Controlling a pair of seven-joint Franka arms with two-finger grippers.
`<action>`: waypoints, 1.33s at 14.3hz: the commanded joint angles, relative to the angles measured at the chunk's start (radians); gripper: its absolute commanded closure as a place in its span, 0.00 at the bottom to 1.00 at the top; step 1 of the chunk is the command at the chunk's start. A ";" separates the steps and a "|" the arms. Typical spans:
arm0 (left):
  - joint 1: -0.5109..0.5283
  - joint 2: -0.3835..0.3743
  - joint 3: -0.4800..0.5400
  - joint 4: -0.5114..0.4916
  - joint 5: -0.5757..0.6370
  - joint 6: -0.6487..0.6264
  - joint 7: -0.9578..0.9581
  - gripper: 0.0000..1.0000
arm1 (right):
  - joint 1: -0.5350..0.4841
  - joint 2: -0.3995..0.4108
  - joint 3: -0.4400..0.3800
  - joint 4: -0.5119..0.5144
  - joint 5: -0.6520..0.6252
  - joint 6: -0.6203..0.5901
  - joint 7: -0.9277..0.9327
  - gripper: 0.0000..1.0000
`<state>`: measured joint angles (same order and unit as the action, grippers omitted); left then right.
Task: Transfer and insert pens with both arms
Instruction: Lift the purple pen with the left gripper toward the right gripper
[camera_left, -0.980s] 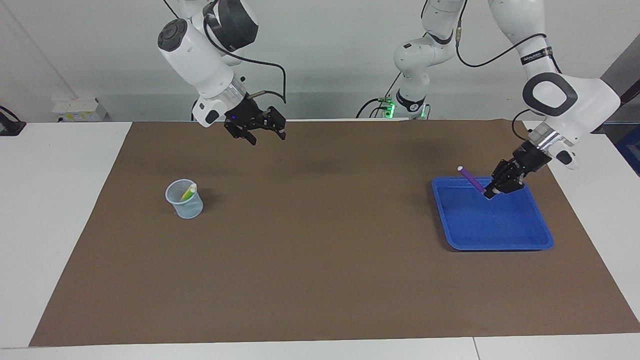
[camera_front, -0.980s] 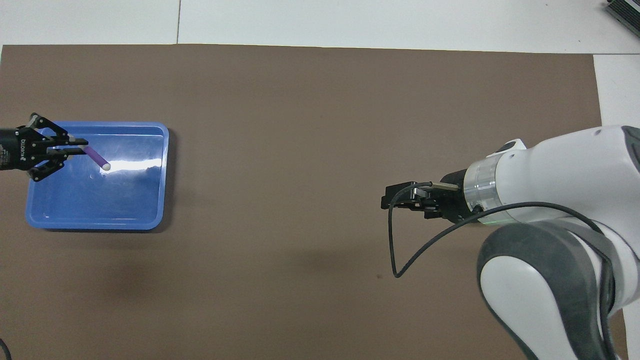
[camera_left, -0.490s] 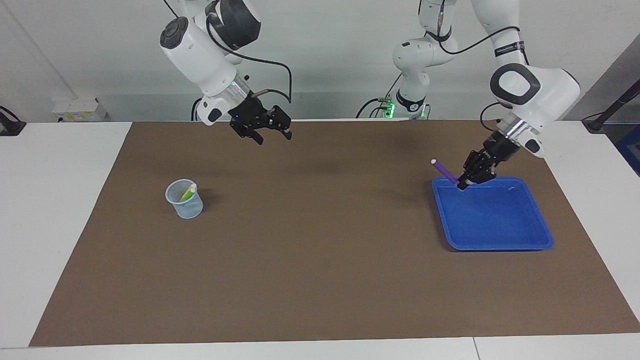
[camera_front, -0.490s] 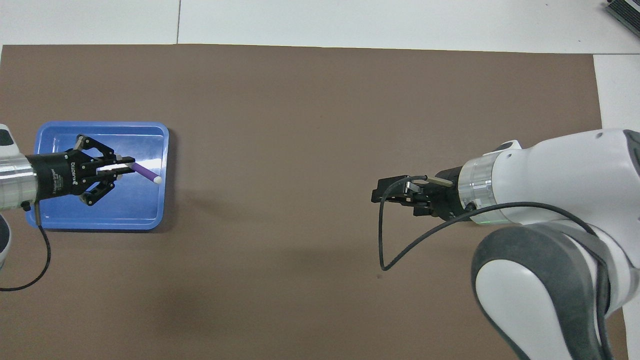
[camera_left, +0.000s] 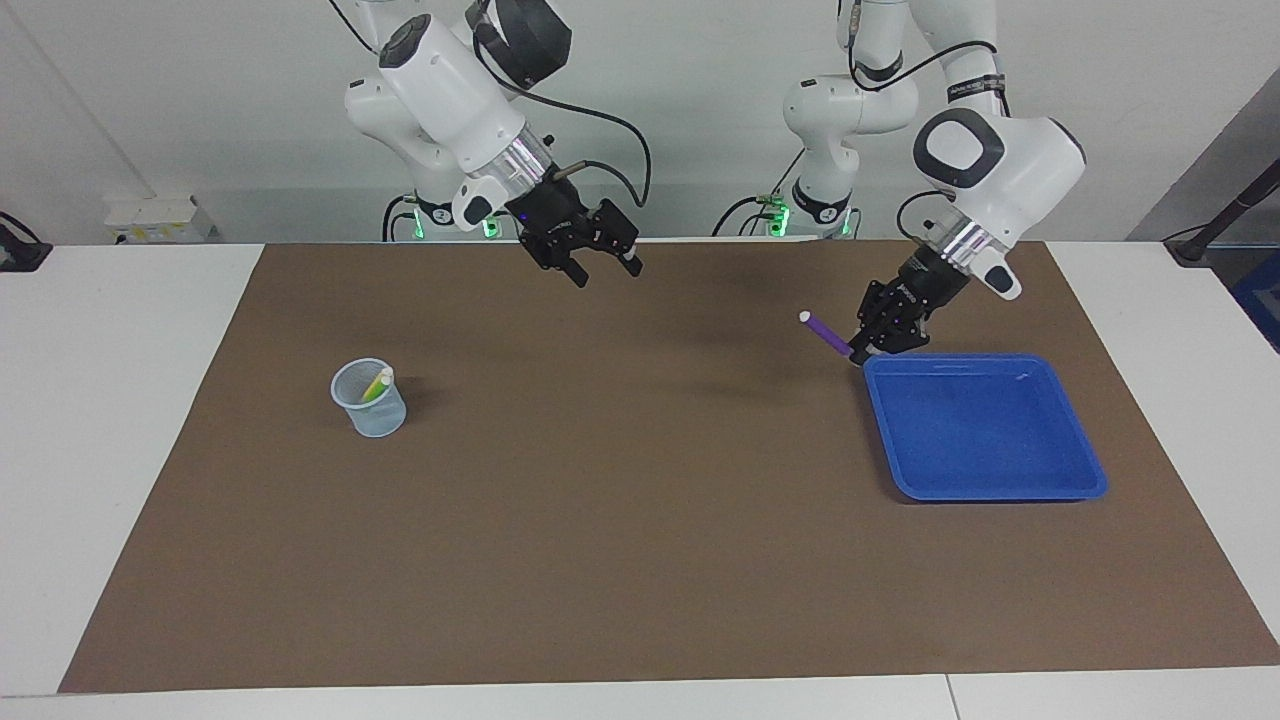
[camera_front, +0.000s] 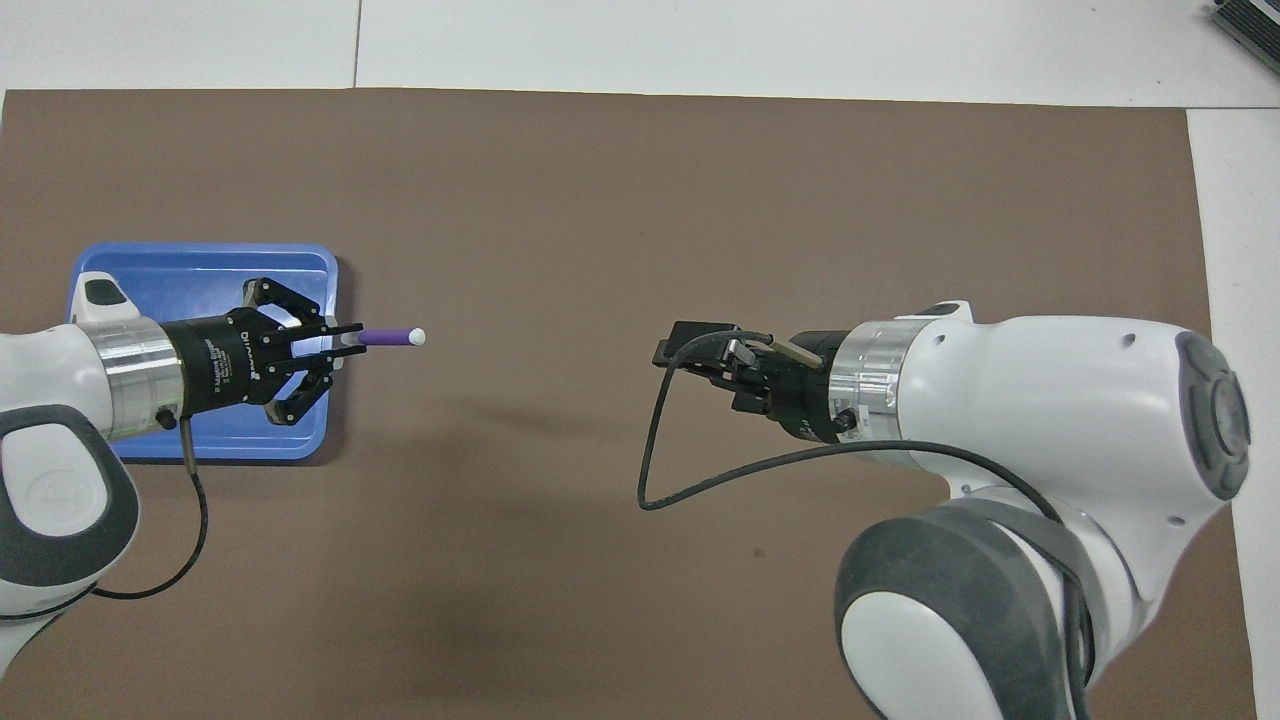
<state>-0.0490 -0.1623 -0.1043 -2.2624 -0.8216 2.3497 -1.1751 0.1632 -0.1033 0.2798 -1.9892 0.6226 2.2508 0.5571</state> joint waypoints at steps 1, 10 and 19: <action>-0.104 -0.068 0.012 -0.098 -0.018 0.121 -0.115 1.00 | 0.042 0.025 -0.001 0.000 0.064 0.106 0.065 0.00; -0.293 -0.152 0.009 -0.155 -0.018 0.199 -0.306 1.00 | 0.162 0.155 -0.001 0.035 0.146 0.360 0.150 0.00; -0.385 -0.163 -0.008 -0.184 -0.018 0.292 -0.363 1.00 | 0.220 0.143 -0.004 0.029 0.132 0.317 0.098 0.00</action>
<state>-0.4187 -0.2888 -0.1099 -2.4172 -0.8226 2.6193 -1.5203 0.3791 0.0442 0.2792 -1.9507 0.7448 2.5993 0.6985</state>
